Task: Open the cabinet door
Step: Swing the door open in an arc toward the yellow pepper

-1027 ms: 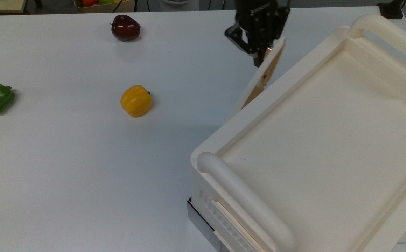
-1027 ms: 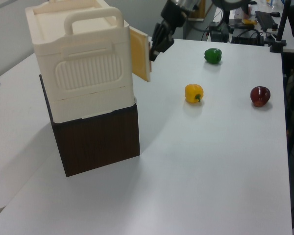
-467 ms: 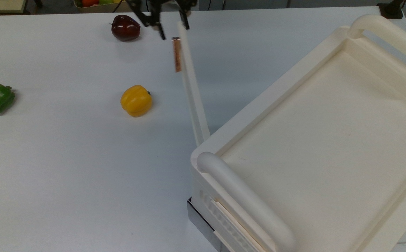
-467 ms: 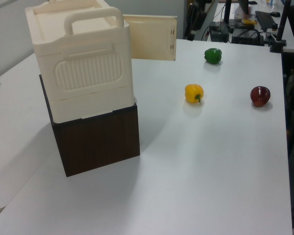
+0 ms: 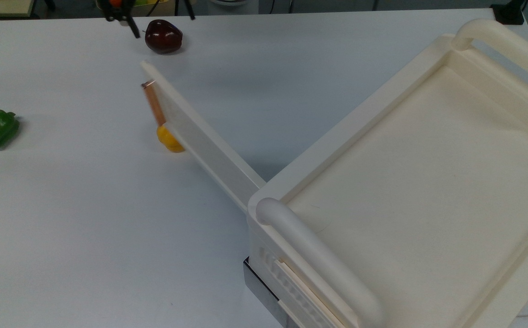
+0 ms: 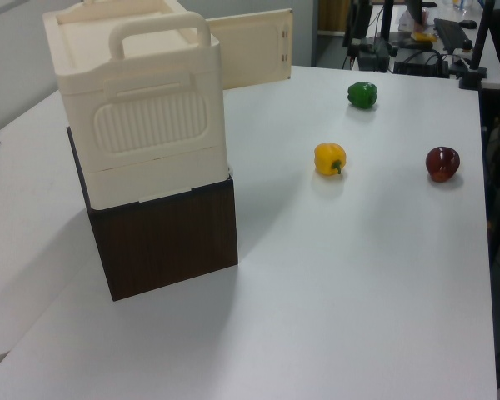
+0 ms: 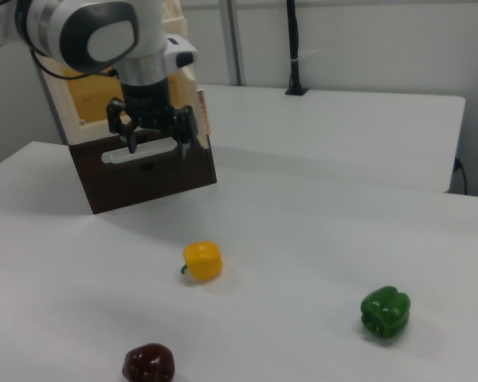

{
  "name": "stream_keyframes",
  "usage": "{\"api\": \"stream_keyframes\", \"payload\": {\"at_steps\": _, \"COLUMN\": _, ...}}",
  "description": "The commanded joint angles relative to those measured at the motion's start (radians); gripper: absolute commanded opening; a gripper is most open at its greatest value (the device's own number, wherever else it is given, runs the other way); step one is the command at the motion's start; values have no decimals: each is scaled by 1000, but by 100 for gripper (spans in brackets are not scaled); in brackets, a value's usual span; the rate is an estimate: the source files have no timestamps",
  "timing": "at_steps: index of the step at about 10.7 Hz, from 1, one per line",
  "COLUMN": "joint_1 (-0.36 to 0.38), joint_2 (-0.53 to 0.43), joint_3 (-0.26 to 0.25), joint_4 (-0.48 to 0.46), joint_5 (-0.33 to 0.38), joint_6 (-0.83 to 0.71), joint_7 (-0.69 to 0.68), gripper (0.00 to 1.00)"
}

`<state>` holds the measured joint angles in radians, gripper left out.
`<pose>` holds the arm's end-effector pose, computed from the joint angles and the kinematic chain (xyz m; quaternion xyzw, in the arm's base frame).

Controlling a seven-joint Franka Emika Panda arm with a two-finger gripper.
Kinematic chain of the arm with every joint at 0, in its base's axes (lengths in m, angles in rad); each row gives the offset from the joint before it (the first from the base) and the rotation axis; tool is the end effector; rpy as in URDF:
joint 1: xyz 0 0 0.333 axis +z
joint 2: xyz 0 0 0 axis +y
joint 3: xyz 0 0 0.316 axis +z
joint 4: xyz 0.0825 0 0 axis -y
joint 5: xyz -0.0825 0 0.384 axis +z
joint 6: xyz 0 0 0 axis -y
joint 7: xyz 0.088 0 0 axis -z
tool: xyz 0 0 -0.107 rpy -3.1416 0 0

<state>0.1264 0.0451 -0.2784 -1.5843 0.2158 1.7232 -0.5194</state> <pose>0.5789 -0.0650 0.6094 -0.9790 -0.1709 -0.0781 0.0797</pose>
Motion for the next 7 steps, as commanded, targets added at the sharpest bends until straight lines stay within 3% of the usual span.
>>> {"api": "stream_keyframes", "payload": {"at_steps": 1, "joint_1": -204, "joint_2": -53, "joint_3": 141, "joint_4": -16, "joint_5": -3, "joint_6": -72, "joint_7": 63, "gripper": 100}}
{"api": "stream_keyframes", "payload": {"at_steps": 4, "joint_1": -211, "joint_2": -41, "joint_3": 218, "joint_4": -14, "joint_5": -131, "joint_6": -65, "joint_7": 315, "gripper": 100}}
{"api": "stream_keyframes", "payload": {"at_steps": 7, "joint_1": -174, "joint_2": -42, "joint_3": 231, "joint_4": -16, "joint_5": -193, "joint_6": -91, "joint_7": 540, "gripper": 100}}
